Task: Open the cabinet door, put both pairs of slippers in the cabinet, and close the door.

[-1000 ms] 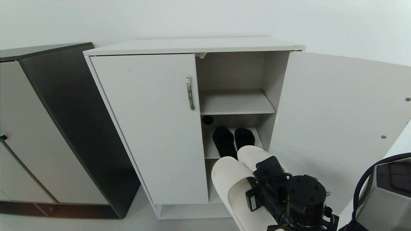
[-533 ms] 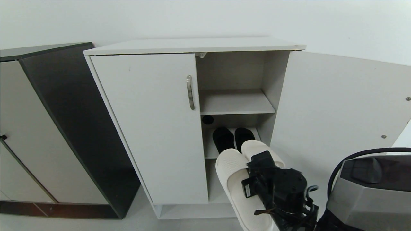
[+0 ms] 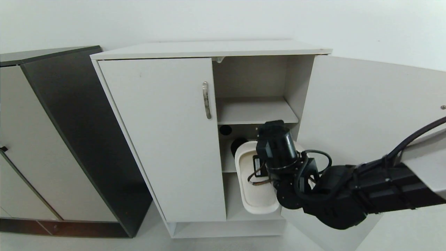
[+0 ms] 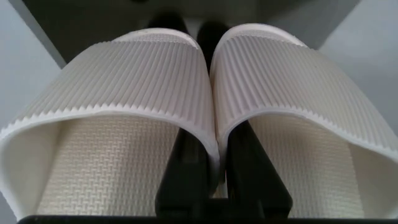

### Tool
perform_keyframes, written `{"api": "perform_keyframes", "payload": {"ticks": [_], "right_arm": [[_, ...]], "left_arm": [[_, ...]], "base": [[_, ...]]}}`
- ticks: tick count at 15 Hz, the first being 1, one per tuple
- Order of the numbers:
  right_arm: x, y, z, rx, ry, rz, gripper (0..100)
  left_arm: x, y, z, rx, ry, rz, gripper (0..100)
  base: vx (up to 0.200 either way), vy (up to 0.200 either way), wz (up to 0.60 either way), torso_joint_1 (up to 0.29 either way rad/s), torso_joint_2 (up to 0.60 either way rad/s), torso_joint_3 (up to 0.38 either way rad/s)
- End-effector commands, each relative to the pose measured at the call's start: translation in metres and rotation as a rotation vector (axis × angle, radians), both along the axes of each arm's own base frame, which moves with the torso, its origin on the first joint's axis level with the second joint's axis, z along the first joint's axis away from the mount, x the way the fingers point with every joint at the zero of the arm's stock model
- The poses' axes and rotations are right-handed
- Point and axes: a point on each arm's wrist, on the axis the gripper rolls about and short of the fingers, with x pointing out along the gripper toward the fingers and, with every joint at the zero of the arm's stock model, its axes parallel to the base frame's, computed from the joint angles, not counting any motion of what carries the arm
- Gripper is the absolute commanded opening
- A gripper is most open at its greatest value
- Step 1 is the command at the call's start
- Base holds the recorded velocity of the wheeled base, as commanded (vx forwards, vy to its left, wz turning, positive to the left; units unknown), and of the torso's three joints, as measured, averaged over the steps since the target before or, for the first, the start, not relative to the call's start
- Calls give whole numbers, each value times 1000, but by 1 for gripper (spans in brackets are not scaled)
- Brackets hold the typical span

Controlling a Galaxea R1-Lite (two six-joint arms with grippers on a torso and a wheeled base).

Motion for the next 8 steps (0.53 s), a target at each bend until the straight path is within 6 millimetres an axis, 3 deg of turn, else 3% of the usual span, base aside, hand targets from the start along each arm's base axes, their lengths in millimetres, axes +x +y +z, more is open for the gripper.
{"api": "perform_keyframes", "payload": {"ticks": [1,4,8], "right_arm": [[0,5,59,105,-84,-5,0],[4,9,73,128,-117,-21,0],[7,10,57,100,-90,-35,0]], "left_arm": [[0,0,0,1,1,1,0],[0,0,0,1,1,-1,0],[0,0,0,1,1,1,0]], "base": [[0,0,0,0,0,0],[0,0,0,0,0,0],[0,0,0,0,0,0]]}}
